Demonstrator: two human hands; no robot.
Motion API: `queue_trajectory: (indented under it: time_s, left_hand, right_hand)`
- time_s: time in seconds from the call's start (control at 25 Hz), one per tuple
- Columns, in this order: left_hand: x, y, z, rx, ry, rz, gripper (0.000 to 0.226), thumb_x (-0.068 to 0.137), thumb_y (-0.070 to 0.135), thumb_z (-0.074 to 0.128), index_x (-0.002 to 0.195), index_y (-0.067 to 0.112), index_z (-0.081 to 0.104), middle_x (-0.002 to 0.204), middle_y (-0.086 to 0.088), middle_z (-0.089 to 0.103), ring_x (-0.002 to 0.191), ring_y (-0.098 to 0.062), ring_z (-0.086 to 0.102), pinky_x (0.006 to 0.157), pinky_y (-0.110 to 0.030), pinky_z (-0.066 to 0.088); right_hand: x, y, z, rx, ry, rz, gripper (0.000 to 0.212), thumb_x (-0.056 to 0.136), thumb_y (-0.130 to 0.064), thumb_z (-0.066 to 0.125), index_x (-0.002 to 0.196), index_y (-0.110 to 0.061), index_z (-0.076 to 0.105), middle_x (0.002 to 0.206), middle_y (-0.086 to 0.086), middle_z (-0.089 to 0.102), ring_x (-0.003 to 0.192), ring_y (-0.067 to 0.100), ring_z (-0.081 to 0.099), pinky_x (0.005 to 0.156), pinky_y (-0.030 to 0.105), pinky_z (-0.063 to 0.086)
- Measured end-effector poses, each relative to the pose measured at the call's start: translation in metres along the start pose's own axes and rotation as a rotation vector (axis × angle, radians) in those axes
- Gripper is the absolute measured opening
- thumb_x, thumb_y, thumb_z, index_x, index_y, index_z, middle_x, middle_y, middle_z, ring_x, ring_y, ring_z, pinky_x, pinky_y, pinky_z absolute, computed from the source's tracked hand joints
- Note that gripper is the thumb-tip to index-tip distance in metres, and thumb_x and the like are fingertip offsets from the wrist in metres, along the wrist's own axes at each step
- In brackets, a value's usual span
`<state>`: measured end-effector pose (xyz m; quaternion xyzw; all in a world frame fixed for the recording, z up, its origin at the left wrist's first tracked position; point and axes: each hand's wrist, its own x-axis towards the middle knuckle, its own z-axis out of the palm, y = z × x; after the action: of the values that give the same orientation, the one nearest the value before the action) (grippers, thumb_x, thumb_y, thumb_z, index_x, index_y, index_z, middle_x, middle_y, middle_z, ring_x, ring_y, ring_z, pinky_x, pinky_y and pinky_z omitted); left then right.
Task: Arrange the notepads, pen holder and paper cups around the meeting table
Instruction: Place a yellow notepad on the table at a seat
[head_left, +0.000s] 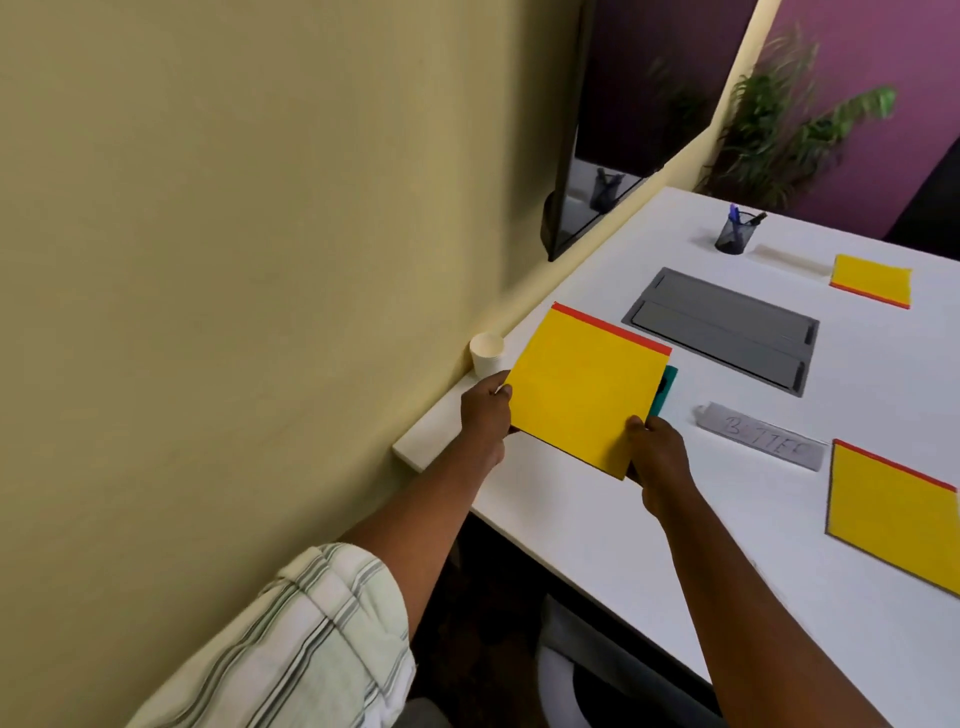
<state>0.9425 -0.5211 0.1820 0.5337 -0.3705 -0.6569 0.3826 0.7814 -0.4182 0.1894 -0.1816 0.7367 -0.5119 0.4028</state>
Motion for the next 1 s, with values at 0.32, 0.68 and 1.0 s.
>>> queue_trajectory:
  time_s: [0.32,0.68,1.0]
  left_hand:
    - [0.123,0.006,0.043,-0.002,-0.054,-0.07,0.032,0.098,0.007,0.043,0.123,0.016,0.061,0.11,-0.005,0.06,0.092,-0.024,0.057,0.075,-0.038,0.054]
    - [0.231,-0.014,0.063,-0.185,0.018,-0.277,0.016,0.102,0.016,0.035,0.11,0.01,0.046,0.078,-0.01,0.054,0.07,-0.021,0.053,0.07,-0.031,0.048]
    - [0.25,-0.043,0.068,-0.095,-0.018,-0.406,0.03,0.103,0.023,0.03,0.107,0.0,0.049,0.076,-0.012,0.056,0.074,-0.026,0.054,0.07,-0.027,0.05]
  right_hand:
    - [0.087,-0.006,0.026,0.08,-0.114,0.073,0.029,0.101,-0.008,0.043,0.129,-0.008,0.04,0.117,0.022,0.056,0.077,0.027,0.066,0.056,0.027,0.053]
    - [0.211,-0.011,0.086,0.184,0.124,0.076,0.039,0.099,-0.003,0.042,0.138,-0.011,0.041,0.109,0.016,0.06,0.071,0.03,0.066,0.05,0.024,0.054]
    - [0.275,-0.006,0.121,0.208,0.124,0.147,0.044,0.1,-0.002,0.04,0.141,-0.016,0.039,0.121,0.017,0.051,0.077,0.036,0.063,0.048,0.025,0.054]
